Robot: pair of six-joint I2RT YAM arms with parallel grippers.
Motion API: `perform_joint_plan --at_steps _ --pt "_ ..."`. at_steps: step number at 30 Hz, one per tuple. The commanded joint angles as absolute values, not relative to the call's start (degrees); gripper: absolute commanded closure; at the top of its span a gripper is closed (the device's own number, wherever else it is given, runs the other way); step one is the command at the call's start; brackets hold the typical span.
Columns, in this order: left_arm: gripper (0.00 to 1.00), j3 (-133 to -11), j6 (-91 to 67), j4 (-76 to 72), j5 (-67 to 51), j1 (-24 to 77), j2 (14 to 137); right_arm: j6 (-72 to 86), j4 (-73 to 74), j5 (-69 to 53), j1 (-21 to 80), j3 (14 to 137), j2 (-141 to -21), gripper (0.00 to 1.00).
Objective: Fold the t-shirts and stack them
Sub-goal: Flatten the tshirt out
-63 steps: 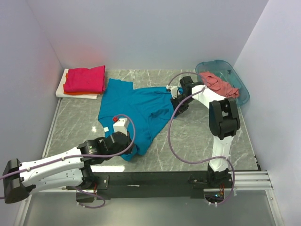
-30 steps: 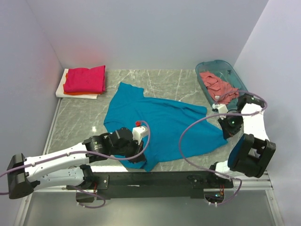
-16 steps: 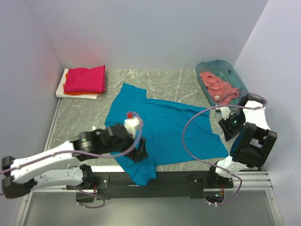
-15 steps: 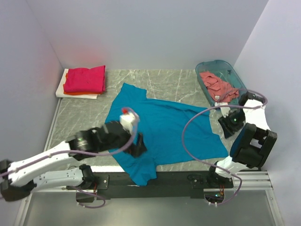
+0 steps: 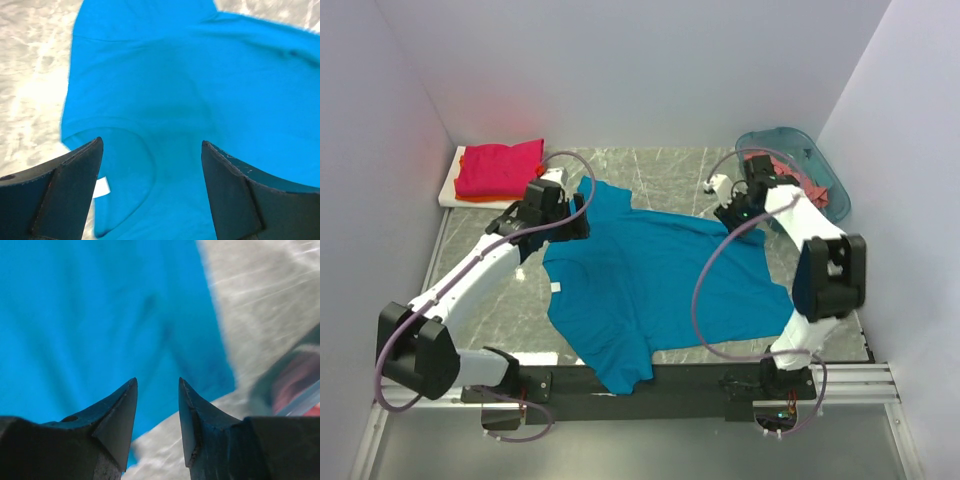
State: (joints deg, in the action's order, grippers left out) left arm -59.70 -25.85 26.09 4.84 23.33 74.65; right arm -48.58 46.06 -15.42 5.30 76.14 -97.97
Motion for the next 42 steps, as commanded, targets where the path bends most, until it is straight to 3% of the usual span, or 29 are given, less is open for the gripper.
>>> perform_joint_plan --at_steps 1,10,13,14,16,23,25,26,30,42 --pt "0.15 -61.3 -19.3 26.6 9.0 23.6 71.4 -44.4 40.7 -8.7 5.5 80.7 -104.3 0.54" --pt "0.14 -51.5 -15.0 22.9 13.2 23.7 63.0 -42.8 41.0 -5.3 8.0 85.6 -112.8 0.53" --pt "0.14 -50.1 -15.3 22.2 12.7 23.7 61.8 -42.0 41.2 -3.4 8.2 87.8 -114.9 0.66" --pt "0.14 -49.4 -15.3 22.0 12.3 23.6 61.2 -42.0 41.6 -3.0 8.3 88.5 -115.5 0.8" --pt "0.15 -49.0 -15.5 21.7 12.0 23.6 60.7 -41.8 41.7 -1.6 8.4 90.3 -117.0 0.97" --pt "0.15 -48.7 -15.4 21.6 12.4 23.6 60.6 -38.2 38.7 1.8 11.1 100.6 -121.8 1.0" --pt "0.15 -48.6 -15.3 21.5 12.4 23.6 60.6 -37.6 38.3 4.1 12.1 105.9 -124.1 0.9" --pt "0.14 -48.4 -15.3 21.4 12.4 23.6 60.6 -37.6 37.4 9.5 13.5 107.0 -125.8 0.75" --pt "0.15 -48.4 -15.4 21.4 12.4 23.6 60.9 -40.5 21.3 27.5 16.1 103.3 -125.9 0.47" --pt "0.15 -48.3 -15.5 21.4 11.6 23.7 61.0 -44.7 41.7 11.4 11.5 102.2 -121.7 0.45"
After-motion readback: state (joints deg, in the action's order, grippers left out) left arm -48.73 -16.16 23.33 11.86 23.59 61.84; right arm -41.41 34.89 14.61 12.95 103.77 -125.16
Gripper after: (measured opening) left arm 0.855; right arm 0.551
